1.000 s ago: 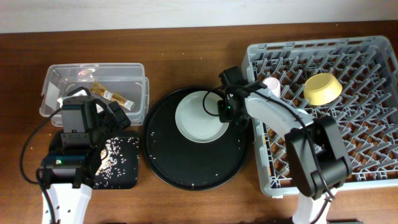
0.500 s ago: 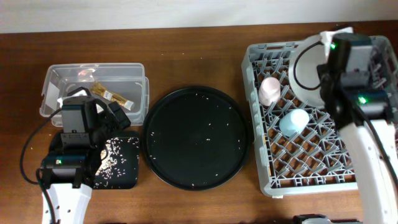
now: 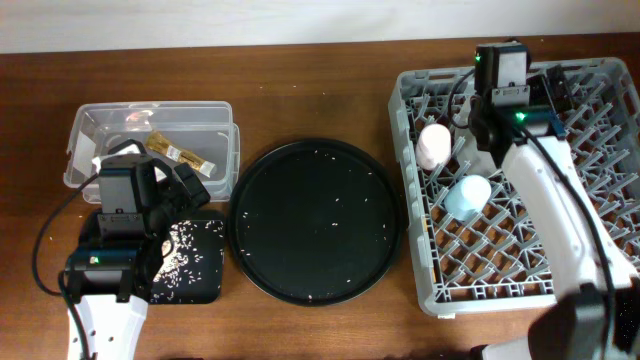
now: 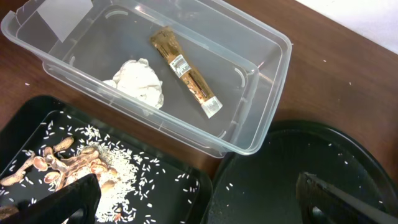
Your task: Sort waste into correct bins and load items into the dishwasher rack
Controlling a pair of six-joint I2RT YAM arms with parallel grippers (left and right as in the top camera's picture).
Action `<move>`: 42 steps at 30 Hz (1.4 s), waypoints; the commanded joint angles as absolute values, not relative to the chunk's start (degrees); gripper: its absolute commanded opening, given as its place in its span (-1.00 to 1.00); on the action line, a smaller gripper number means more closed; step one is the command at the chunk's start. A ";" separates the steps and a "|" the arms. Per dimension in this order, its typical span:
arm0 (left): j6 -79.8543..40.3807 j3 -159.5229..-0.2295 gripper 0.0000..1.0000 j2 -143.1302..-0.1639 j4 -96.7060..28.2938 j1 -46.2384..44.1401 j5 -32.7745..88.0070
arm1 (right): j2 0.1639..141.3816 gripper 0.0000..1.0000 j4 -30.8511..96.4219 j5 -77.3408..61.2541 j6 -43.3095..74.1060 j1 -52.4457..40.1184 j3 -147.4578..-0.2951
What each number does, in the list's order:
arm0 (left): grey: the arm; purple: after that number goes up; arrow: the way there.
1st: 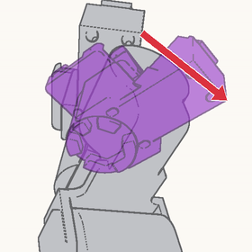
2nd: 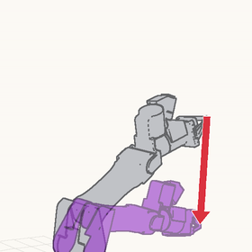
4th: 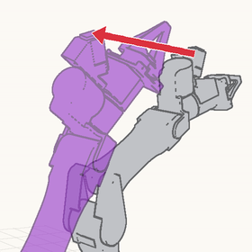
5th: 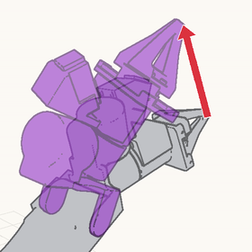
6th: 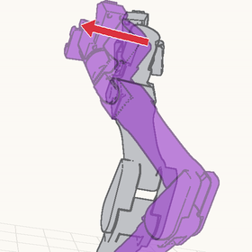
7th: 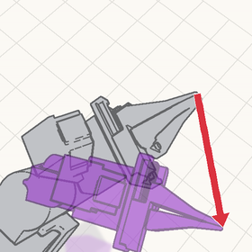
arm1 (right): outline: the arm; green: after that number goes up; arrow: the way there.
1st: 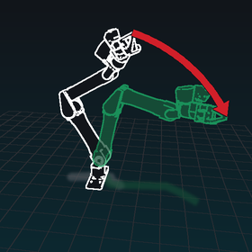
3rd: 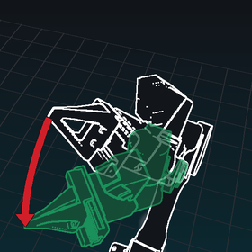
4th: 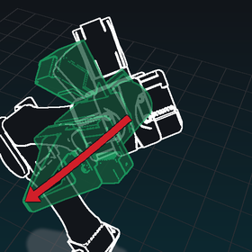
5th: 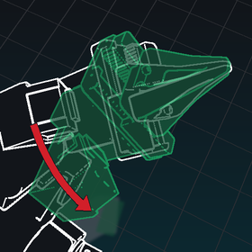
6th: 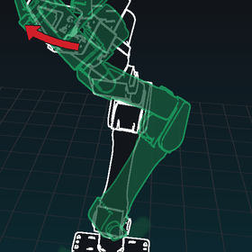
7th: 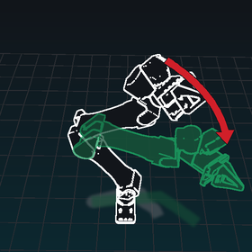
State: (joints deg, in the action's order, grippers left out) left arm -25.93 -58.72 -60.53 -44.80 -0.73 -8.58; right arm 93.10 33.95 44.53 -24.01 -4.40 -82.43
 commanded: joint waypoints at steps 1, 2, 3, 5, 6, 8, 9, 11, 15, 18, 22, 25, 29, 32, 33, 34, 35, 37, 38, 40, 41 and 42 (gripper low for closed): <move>-25.21 -59.13 0.99 -60.25 -44.69 -0.69 -8.99 | 85.82 0.97 33.58 40.58 -13.37 -7.49 -83.33; -25.21 -59.13 0.99 -60.25 -44.69 -0.69 -8.99 | 85.19 0.97 33.69 33.71 -7.97 -8.40 -83.33; -25.21 -59.13 0.99 -60.25 -44.69 -0.69 -8.99 | 85.08 0.97 34.09 27.09 -4.56 -9.19 -83.33; -25.21 -59.13 0.99 -60.25 -44.69 -0.67 -8.99 | 85.27 0.97 36.62 3.09 -2.02 -10.83 -83.31; -25.21 -59.13 0.99 -60.25 -44.69 -0.67 -8.99 | 85.47 0.97 36.64 1.39 -2.04 -10.87 -83.26; -25.21 -59.13 0.99 -60.25 -44.69 -0.69 -8.99 | 85.60 0.97 36.62 1.50 -2.04 -10.85 -83.26; -25.21 -59.13 0.99 -60.25 -44.69 -0.69 -8.99 | 85.60 0.97 36.62 1.50 -2.04 -10.87 -83.26; -25.21 -59.13 0.99 -60.25 -44.69 -0.67 -8.99 | 85.60 0.97 36.62 1.50 -2.04 -10.87 -83.26; -25.21 -59.13 0.99 -60.25 -44.69 -0.69 -8.97 | 85.60 0.97 36.62 1.50 -2.04 -10.87 -83.26; -25.21 -59.13 0.99 -60.25 -44.69 -0.67 -8.97 | 83.29 0.97 36.71 1.50 -2.04 -10.87 -83.15; -25.21 -59.13 0.99 -60.25 -44.69 -0.69 -8.99 | 73.80 0.97 36.73 1.50 -2.04 -10.87 -83.15; -25.21 -59.13 0.99 -60.25 -44.69 -0.69 -8.99 | 59.29 0.97 36.73 1.50 -2.04 -10.87 -83.15; -25.21 -59.13 0.99 -60.25 -44.69 -0.69 -8.99 | 43.53 0.97 38.85 1.52 -2.04 -10.87 -83.15; -25.21 -59.13 0.99 -60.25 -44.69 -0.69 -8.99 | 30.61 0.97 46.00 1.45 -2.00 -10.83 -83.09; -25.21 -59.13 0.99 -60.25 -44.69 -0.69 -8.99 | 23.79 0.96 51.81 -1.08 -1.98 -10.41 -82.50; -25.21 -59.13 0.99 -60.25 -44.69 -0.69 -8.99 | 20.36 0.97 54.35 -2.31 -2.00 -9.89 -81.69; -25.21 -59.13 0.99 -60.25 -44.69 -0.69 -8.99 | 15.51 0.97 56.45 -3.51 -1.91 -9.02 -79.37; -25.21 -59.13 0.99 -60.25 -44.69 -0.67 -8.97 | 8.69 0.97 56.53 -3.46 -1.37 -7.38 -72.07; -25.21 -59.13 0.99 -60.25 -44.69 -0.69 -8.99 | 6.63 0.97 56.05 -3.46 -1.37 -6.83 -68.53; -25.21 -59.13 0.99 -60.25 -44.69 -0.67 -8.99 | 1.48 0.96 47.44 -3.46 1.93 -6.24 -54.70; -25.21 -59.13 0.99 -60.25 -44.69 -0.67 -8.99 | 0.30 0.97 41.23 -3.46 4.05 -6.24 -48.95; -25.21 -59.13 0.99 -60.25 -44.69 -0.69 -8.99 | 0.25 0.97 31.83 -3.46 6.17 -6.24 -42.15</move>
